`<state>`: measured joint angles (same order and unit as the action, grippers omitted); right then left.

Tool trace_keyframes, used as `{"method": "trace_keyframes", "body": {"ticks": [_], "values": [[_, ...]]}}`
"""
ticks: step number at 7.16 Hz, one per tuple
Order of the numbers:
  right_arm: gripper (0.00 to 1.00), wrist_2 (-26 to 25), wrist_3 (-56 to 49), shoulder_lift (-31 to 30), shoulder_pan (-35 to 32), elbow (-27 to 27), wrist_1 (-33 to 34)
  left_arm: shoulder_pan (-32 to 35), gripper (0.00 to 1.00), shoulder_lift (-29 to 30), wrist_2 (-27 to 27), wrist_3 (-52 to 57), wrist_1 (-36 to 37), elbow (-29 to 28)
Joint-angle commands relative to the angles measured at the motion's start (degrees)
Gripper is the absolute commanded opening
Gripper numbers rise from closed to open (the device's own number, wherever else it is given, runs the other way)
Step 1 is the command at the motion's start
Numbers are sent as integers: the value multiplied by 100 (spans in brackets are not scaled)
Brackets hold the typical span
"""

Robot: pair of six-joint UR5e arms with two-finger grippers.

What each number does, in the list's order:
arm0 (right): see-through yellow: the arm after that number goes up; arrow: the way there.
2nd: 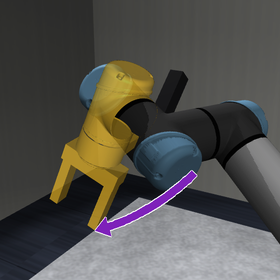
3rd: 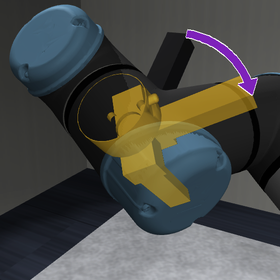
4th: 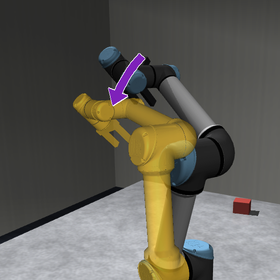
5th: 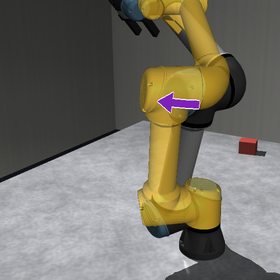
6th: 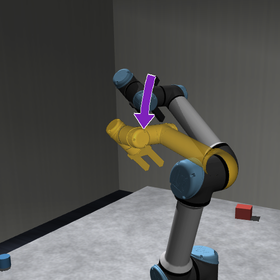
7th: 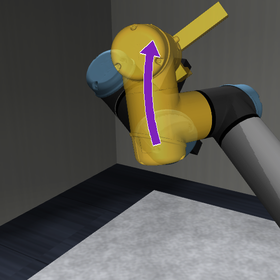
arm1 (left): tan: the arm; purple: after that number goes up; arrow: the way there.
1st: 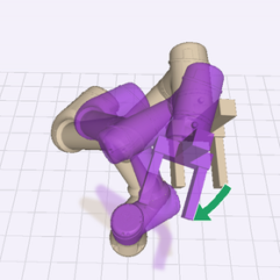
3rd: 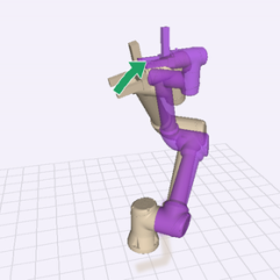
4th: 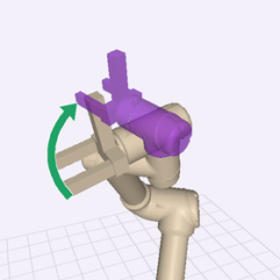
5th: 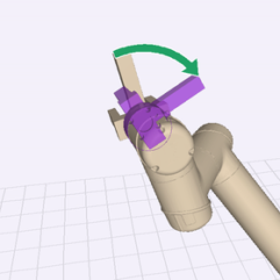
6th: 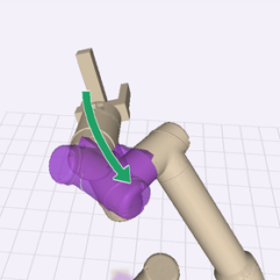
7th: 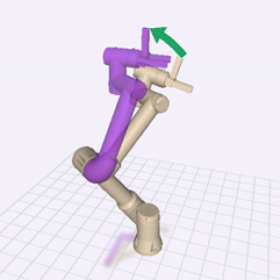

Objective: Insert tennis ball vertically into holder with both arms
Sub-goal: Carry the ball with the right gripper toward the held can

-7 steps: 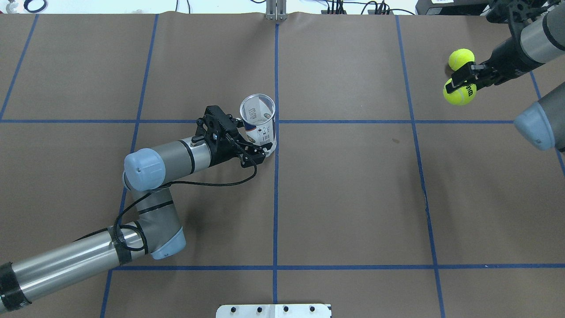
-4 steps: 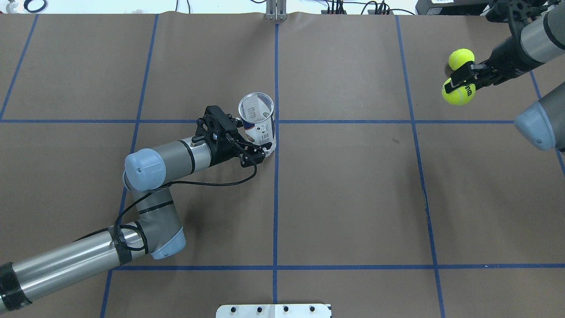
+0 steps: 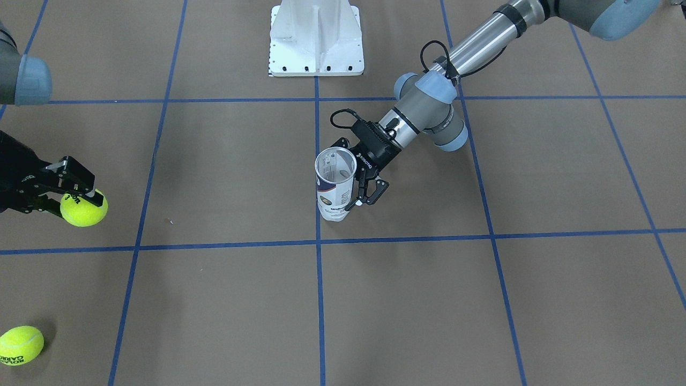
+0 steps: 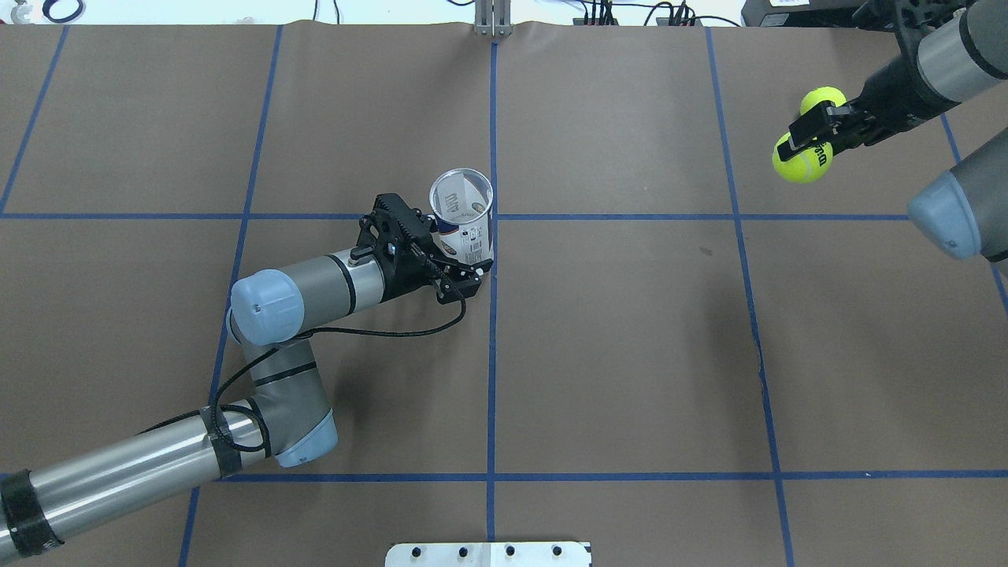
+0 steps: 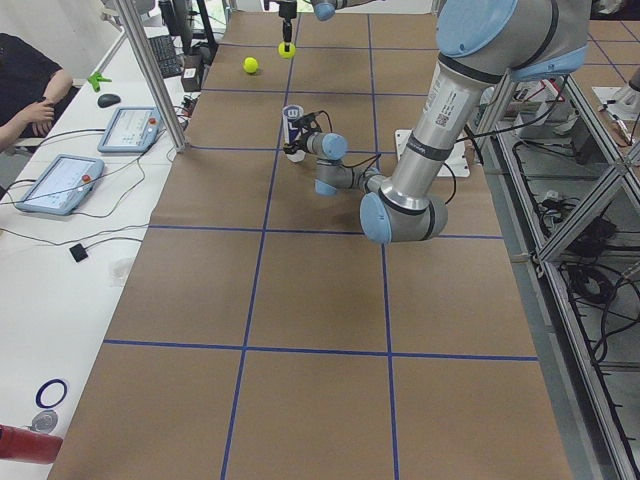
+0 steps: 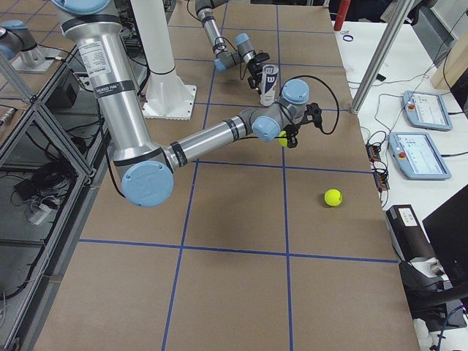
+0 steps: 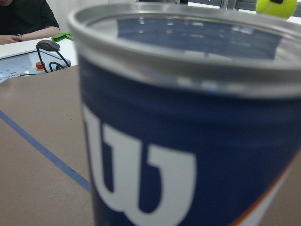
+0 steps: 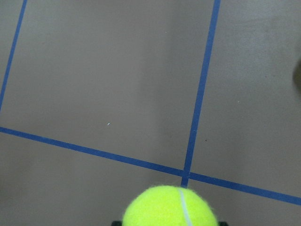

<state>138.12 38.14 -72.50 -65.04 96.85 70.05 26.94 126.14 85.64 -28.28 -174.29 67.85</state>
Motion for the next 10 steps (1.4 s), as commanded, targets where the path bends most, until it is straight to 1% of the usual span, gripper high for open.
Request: {"method": "trace_keyframes", "body": {"ticks": [1,3,5,6,9,10], "values": [[0,257,219,226,-8,27,0,-4,99,7,-21,7,0,-44],[0,312,841,525,0,167,0,-4,99,16,-126,7,-18,-44],[0,303,1316,639,175,413,0,-4,99,16,-135,7,-18,-44],[0,277,1771,875,376,396,0,-4,99,16,-135,7,-18,-44],[0,172,2372,1369,676,370,0,-4,99,51,-135,7,0,-44],[0,32,2617,1587,825,353,0,-4,99,51,-135,7,0,-44]]}}
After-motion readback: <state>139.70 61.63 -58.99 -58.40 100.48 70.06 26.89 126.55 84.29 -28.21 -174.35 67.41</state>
